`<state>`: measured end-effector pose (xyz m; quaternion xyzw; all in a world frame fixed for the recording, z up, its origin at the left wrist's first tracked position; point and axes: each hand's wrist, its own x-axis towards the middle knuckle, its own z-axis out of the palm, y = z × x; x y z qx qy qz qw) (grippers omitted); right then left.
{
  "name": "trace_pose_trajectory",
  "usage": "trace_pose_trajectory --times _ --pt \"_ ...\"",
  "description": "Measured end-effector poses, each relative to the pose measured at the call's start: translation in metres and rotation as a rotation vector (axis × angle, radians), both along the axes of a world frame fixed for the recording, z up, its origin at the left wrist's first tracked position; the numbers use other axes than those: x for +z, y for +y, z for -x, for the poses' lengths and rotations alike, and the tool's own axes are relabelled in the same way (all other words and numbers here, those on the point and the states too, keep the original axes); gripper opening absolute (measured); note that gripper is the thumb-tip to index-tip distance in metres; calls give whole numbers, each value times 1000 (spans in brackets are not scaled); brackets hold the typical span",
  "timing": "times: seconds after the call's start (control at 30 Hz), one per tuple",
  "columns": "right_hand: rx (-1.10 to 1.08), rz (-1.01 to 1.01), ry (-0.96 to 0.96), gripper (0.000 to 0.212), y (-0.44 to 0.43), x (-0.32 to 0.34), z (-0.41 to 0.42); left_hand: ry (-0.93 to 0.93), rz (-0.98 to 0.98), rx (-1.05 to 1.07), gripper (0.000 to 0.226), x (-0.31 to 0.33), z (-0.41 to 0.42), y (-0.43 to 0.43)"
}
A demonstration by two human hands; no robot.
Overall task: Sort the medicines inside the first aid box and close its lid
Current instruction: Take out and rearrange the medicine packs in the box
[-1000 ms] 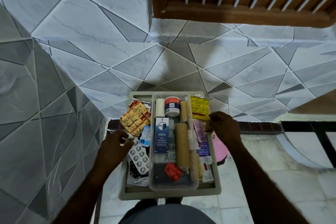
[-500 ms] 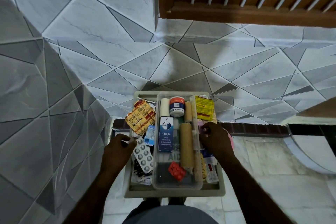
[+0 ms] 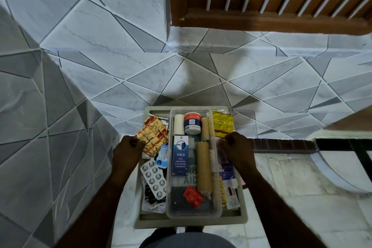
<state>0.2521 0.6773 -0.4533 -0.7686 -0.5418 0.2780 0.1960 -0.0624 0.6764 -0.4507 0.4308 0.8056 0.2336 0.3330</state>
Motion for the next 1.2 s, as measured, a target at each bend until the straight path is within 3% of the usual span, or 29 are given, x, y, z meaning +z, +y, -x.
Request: trace_pose_trajectory --times 0.27,0.4,0.57,0.87,1.2 --pt "-65 0 -2 6 4 -4 -3 -48 -9 101 39 5 -7 12" --pt "-61 30 -17 23 1 -4 -3 -46 -23 107 40 6 -8 8" --pt "-25 108 -80 44 -11 -2 5 -25 48 -49 45 7 -7 -8" --pt "-20 132 11 41 -16 -12 10 38 271 -254 62 4 -5 -37" --pt "-234 92 188 39 -18 3 3 -43 222 -184 29 6 -4 -45"
